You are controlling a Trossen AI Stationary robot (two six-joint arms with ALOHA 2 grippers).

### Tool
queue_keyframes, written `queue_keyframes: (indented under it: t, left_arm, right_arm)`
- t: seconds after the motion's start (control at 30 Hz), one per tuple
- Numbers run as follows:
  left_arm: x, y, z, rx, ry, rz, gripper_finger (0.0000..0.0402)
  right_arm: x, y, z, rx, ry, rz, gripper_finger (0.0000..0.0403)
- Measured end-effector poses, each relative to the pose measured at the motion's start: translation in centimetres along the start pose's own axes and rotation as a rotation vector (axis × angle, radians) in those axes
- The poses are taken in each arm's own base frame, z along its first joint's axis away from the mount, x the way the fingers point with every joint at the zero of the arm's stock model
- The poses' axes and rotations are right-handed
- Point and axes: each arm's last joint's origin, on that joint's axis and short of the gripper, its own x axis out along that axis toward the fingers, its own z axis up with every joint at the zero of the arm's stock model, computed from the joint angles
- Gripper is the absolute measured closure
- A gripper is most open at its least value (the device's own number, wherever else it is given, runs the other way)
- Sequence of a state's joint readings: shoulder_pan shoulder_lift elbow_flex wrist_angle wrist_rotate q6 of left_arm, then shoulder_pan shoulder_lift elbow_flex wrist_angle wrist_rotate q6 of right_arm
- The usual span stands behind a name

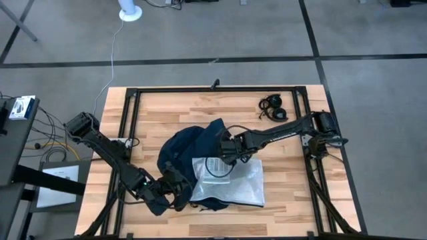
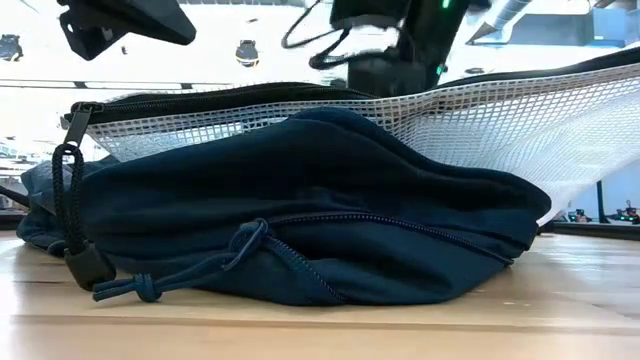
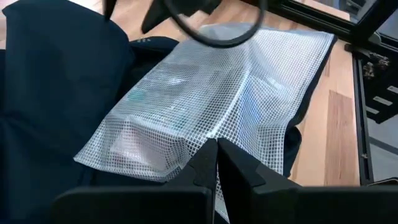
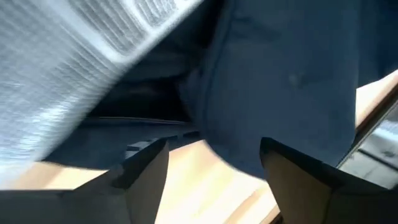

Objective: Unpack backpack
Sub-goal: Put the white zip lock bag into the blue backpack

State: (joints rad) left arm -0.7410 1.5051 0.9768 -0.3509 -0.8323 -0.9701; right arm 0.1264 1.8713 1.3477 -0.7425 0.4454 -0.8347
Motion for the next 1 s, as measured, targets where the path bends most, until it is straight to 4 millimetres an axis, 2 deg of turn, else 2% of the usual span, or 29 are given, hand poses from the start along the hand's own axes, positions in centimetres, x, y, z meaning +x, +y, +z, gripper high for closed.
queue_keyframes:
  t: [0.17, 0.27, 0.37, 0.43, 0.53, 0.57, 0.77, 1.0]
  left_arm:
    - [0.3, 0.2, 0.2, -0.018, -0.002, 0.011, 0.0402]
    - [0.2, 0.2, 0.2, -0.019, -0.002, 0.010, 0.0402]
    - [0.2, 0.2, 0.2, -0.018, -0.002, 0.010, 0.0402]
    - [0.2, 0.2, 0.1, -0.013, 0.001, 0.014, 0.0402]
    - [0.2, 0.5, -0.1, 0.002, 0.016, 0.038, 0.0402]
    - [0.2, 0.7, -0.2, 0.006, 0.024, 0.048, 0.0402]
    - [0.2, 1.1, -0.3, 0.093, 0.021, 0.095, 0.0402]
    - [0.8, 1.2, 0.8, 0.197, -0.102, 0.158, 0.0392]
  right_arm:
    - [2.0, -0.1, -0.7, -0.084, -0.021, -0.064, 0.0151]
    - [2.7, -0.5, -1.3, -0.088, 0.005, -0.116, 0.0166]
    - [3.0, -1.0, -1.6, -0.063, 0.044, -0.164, 0.0198]
    - [2.7, -1.2, -1.7, 0.023, 0.063, -0.163, 0.0259]
    - [1.1, -1.6, -1.1, 0.133, 0.037, -0.108, 0.0360]
    - [0.5, -1.7, -0.8, 0.169, 0.020, -0.081, 0.0382]
    - [-4.0, -3.2, 1.6, 0.498, -0.162, 0.012, 0.0398]
    - [-9.2, -5.1, 4.1, 0.824, -0.378, -0.011, 0.0401]
